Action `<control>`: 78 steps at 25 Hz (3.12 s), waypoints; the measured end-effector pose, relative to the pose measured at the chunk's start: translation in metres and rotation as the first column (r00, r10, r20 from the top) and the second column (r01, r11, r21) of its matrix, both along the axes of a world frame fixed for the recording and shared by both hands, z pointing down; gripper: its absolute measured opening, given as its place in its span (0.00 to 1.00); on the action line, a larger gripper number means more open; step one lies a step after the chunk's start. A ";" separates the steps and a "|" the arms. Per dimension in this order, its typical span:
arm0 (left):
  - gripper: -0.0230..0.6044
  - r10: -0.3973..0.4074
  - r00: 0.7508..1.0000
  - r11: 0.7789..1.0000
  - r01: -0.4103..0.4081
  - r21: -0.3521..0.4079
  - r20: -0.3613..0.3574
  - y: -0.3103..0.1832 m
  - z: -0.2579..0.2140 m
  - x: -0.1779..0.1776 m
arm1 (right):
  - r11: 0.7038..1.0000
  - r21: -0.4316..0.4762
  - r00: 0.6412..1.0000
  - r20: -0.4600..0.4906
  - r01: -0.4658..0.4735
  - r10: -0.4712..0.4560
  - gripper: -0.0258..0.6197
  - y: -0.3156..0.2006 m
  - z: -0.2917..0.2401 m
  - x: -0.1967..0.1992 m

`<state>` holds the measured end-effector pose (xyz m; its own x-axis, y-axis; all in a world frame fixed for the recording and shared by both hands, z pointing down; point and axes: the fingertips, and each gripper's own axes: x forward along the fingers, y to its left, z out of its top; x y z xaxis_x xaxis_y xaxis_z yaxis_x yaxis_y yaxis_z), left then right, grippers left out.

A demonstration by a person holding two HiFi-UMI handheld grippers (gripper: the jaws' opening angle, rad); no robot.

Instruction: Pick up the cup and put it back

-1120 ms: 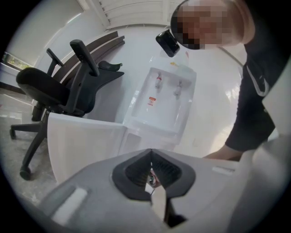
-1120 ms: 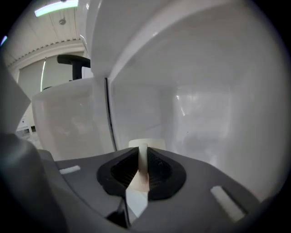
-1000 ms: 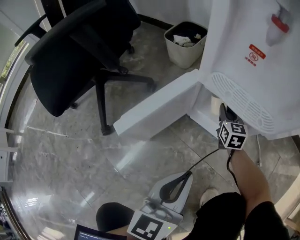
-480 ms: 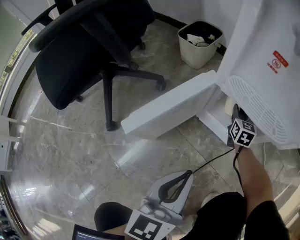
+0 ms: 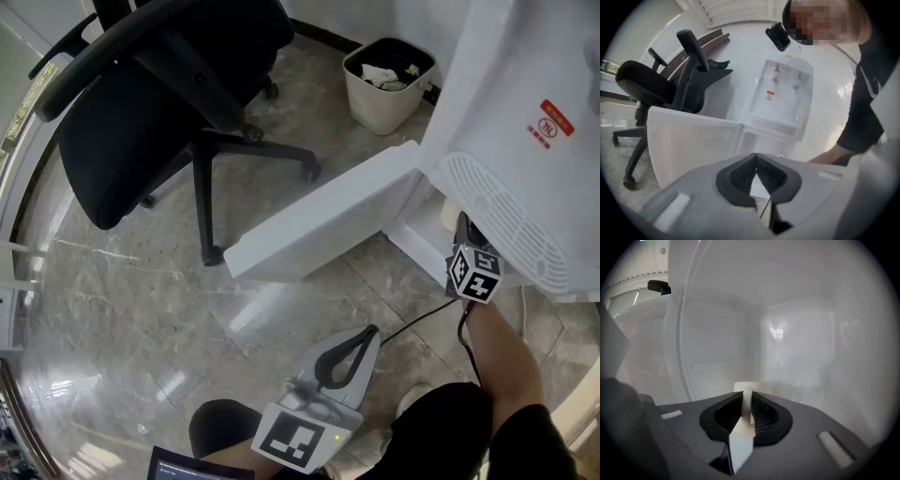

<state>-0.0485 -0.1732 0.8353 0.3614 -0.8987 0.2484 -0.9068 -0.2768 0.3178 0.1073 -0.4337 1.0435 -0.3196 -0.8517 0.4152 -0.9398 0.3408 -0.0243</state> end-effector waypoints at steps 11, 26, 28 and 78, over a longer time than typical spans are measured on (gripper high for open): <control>0.04 0.022 1.000 1.000 -0.022 -0.020 0.007 -0.015 0.018 0.003 | 0.997 -0.069 1.000 -0.015 0.022 -0.024 0.21 0.032 0.011 0.006; 0.04 -0.019 0.999 0.999 0.018 -0.028 -0.040 -0.042 0.032 -0.001 | 0.978 0.038 0.978 0.021 0.207 -0.208 0.25 0.085 -0.073 -0.021; 0.04 -0.036 0.998 0.999 0.035 -0.021 -0.048 -0.046 0.030 -0.005 | 0.955 0.063 0.957 0.006 0.290 -0.291 0.24 0.100 -0.088 -0.036; 0.04 0.144 0.989 0.987 -0.146 0.072 0.024 0.187 -0.597 0.043 | 0.965 0.173 0.912 0.328 0.199 -0.247 0.14 0.448 -0.836 -0.023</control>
<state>-0.0050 0.0135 0.2384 0.4852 -0.8530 0.1921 -0.8610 -0.4277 0.2752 0.0843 0.0146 0.2076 -0.6101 -0.7809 0.1340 -0.7804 0.5631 -0.2718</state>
